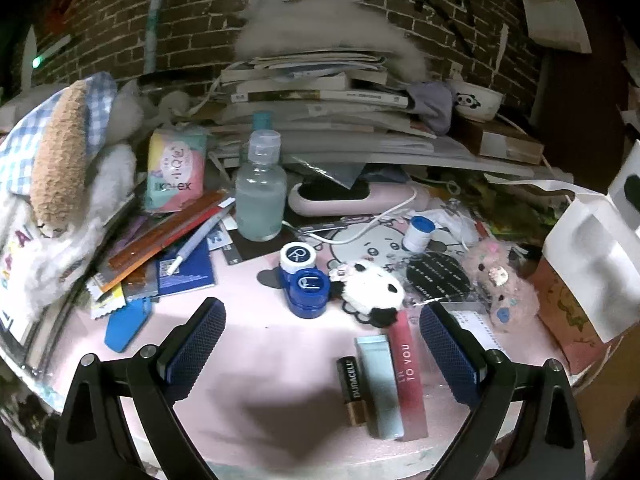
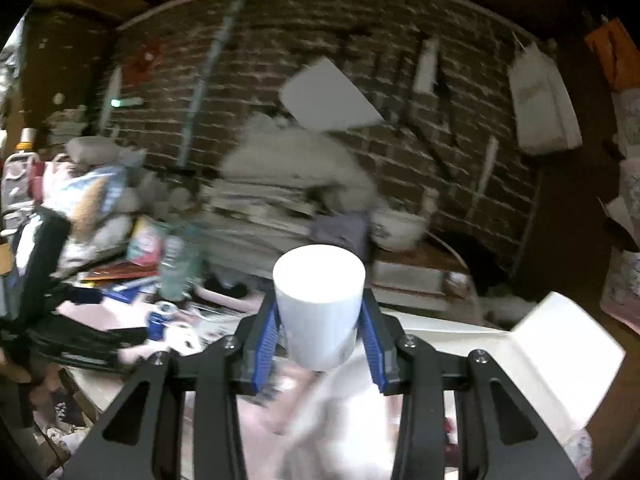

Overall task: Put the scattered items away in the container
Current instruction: 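Carry the white cup into the white box and open the right tool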

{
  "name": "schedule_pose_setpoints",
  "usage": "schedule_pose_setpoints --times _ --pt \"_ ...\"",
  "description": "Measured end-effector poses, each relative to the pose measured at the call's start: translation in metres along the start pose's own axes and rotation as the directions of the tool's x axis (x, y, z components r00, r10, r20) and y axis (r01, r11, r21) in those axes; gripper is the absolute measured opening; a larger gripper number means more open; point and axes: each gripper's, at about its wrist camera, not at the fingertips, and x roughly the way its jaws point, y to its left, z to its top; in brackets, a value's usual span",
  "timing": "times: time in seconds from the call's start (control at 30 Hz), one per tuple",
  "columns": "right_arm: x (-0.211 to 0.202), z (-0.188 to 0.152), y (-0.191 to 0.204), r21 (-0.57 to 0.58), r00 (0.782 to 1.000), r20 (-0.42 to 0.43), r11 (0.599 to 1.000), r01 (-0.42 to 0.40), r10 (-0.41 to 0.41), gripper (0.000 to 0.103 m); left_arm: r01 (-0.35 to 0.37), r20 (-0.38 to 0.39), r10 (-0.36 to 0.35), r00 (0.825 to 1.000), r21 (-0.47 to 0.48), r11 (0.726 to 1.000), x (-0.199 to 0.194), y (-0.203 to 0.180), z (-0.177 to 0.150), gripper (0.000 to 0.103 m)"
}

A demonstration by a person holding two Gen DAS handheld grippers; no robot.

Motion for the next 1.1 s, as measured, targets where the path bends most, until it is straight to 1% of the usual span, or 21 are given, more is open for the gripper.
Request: schedule_pose_setpoints --times 0.07,0.1,0.13,0.2,0.27,0.33,0.4,0.47,0.53,0.6,0.67,0.73,0.77,0.8,0.9,0.93,0.97,1.1 --pt "0.009 0.004 -0.025 0.004 0.996 -0.087 1.000 0.021 -0.020 0.036 -0.003 -0.003 0.003 1.000 0.010 1.000 0.000 -0.003 0.000 0.097" --pt "0.015 0.004 -0.036 0.007 0.990 -0.138 1.000 0.021 -0.020 0.036 -0.003 -0.004 0.003 1.000 0.014 1.000 0.000 -0.004 0.000 0.097" --pt "0.021 0.004 -0.048 0.016 0.981 -0.195 1.000 0.019 -0.016 0.036 -0.001 -0.004 0.001 1.000 0.016 1.000 0.000 -0.005 0.000 0.097" --pt "0.035 0.001 -0.068 0.028 0.951 -0.309 1.000 0.003 0.006 0.036 0.008 -0.006 -0.008 1.000 0.015 1.000 0.001 -0.007 0.000 0.097" --pt "0.045 -0.003 -0.081 0.027 0.916 -0.401 0.999 -0.018 0.027 0.036 0.011 -0.009 -0.011 1.000 0.020 1.000 0.002 -0.009 0.000 0.097" --pt "0.053 -0.009 -0.089 0.009 0.882 -0.470 1.000 -0.028 0.029 0.036 0.009 -0.012 -0.009 1.000 0.026 1.000 0.003 -0.012 0.000 0.097" --pt "0.062 -0.016 -0.096 -0.006 0.842 -0.539 0.999 -0.043 0.033 0.036 0.013 -0.013 -0.013 1.000 0.030 0.999 0.003 -0.014 0.000 0.097" --pt "0.072 -0.023 -0.102 -0.005 0.794 -0.607 0.998 -0.060 0.045 0.036 0.018 -0.014 -0.018 1.000 0.037 0.999 0.003 -0.017 0.000 0.097" --pt "0.081 -0.028 -0.106 -0.013 0.754 -0.656 0.998 -0.068 0.043 0.036 0.021 -0.016 -0.020 1.000 0.046 0.999 0.003 -0.020 -0.001 0.097" --pt "0.089 -0.033 -0.109 -0.028 0.719 -0.694 0.997 -0.075 0.034 0.036 0.024 -0.021 -0.023 1.000 0.054 0.998 0.004 -0.022 -0.002 0.097" --pt "0.095 -0.039 -0.111 -0.025 0.678 -0.733 0.995 -0.091 0.043 0.036 0.025 -0.027 -0.023 0.999 0.061 0.998 0.005 -0.024 -0.003 0.097" --pt "0.098 -0.044 -0.113 -0.027 0.656 -0.753 0.995 -0.097 0.044 0.036 0.029 -0.031 -0.027 0.999 0.067 0.997 0.006 -0.025 -0.003 0.097" --pt "0.098 -0.046 -0.114 -0.032 0.654 -0.756 0.995 -0.094 0.038 0.036 0.036 -0.032 -0.034 0.999 0.068 0.997 0.006 -0.025 -0.004 0.097" --pt "0.097 -0.046 -0.114 -0.031 0.656 -0.754 0.995 -0.092 0.037 0.036 0.050 -0.033 -0.048 0.998 0.068 0.996 0.006 -0.025 -0.004 0.097" --pt "0.095 -0.046 -0.115 -0.031 0.668 -0.743 0.996 -0.083 0.033 0.039 0.078 -0.032 -0.076 0.997 0.065 0.995 0.006 -0.026 -0.004 0.097" --pt "0.094 -0.046 -0.116 -0.029 0.673 -0.739 0.996 -0.080 0.033 0.046 0.075 -0.032 -0.073 0.997 0.067 0.995 0.006 -0.026 -0.004 0.097" --pt "0.094 -0.045 -0.117 -0.023 0.676 -0.736 0.997 -0.077 0.035 0.050 0.071 -0.032 -0.069 0.997 0.069 0.995 0.006 -0.026 -0.004 0.097" --pt "0.089 -0.041 -0.119 -0.018 0.709 -0.704 0.999 -0.052 0.024 0.051 0.074 -0.034 -0.072 0.997 0.062 0.995 0.006 -0.023 -0.006 0.097"
